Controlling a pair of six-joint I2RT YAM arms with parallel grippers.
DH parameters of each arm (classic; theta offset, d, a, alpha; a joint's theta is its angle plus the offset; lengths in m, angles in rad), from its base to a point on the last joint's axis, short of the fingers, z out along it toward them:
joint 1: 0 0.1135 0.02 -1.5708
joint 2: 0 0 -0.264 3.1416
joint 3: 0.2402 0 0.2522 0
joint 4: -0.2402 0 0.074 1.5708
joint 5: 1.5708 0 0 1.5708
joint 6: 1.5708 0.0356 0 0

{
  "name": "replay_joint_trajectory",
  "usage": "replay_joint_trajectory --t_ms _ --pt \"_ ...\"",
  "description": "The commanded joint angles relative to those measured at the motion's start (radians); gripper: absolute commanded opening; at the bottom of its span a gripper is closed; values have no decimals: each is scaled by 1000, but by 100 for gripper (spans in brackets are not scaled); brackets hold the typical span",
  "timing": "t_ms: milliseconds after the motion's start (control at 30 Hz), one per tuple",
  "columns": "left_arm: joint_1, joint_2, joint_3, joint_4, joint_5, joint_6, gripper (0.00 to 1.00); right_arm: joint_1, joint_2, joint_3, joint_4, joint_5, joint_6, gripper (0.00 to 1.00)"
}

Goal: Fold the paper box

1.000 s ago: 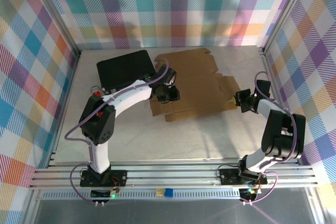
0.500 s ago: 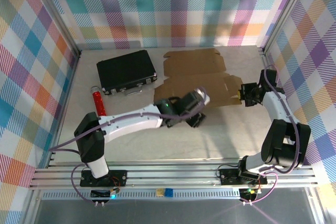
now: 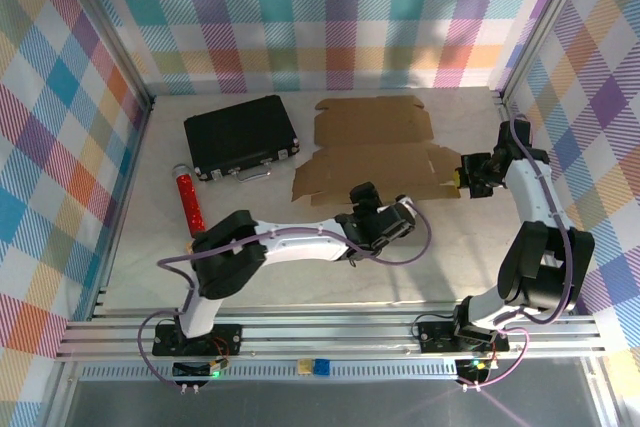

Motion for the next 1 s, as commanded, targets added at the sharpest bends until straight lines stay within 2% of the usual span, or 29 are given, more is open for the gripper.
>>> replay_joint_trajectory --t_ms 0,100,167,200,300,400,433,467,567,633,700,800,967 --pt "20 30 60 115 -162 95 85 9 15 39 -80 -30 -1 0" --pt "35 42 86 132 -162 114 80 9 6 37 -86 -34 4 0" --pt "38 47 87 150 -156 134 72 10 1 39 -90 -37 5 0" --pt "39 49 84 167 -162 149 63 9 2 41 -94 -38 7 0" --pt "39 52 56 236 -190 207 28 9 -1 49 -106 -44 7 0" --pt "38 49 22 309 -205 280 3 11 2 67 -137 -44 -2 0" --pt "38 43 13 333 -206 300 0 10 2 74 -144 -44 -9 0" --pt "38 36 5 354 -207 322 0 9 1 86 -149 -42 -24 2" --pt "36 8 2 389 -208 374 0 15 -34 144 -178 21 -86 53" --pt "35 -18 16 389 -203 394 0 27 -85 200 -185 90 -135 71" --pt "35 -46 42 356 -195 398 0 35 -144 256 -178 150 -181 78" --pt "33 -97 90 292 -172 399 0 48 -205 357 -170 225 -253 79" --pt "27 -192 129 214 -142 441 0 61 -244 493 -147 259 -365 81"
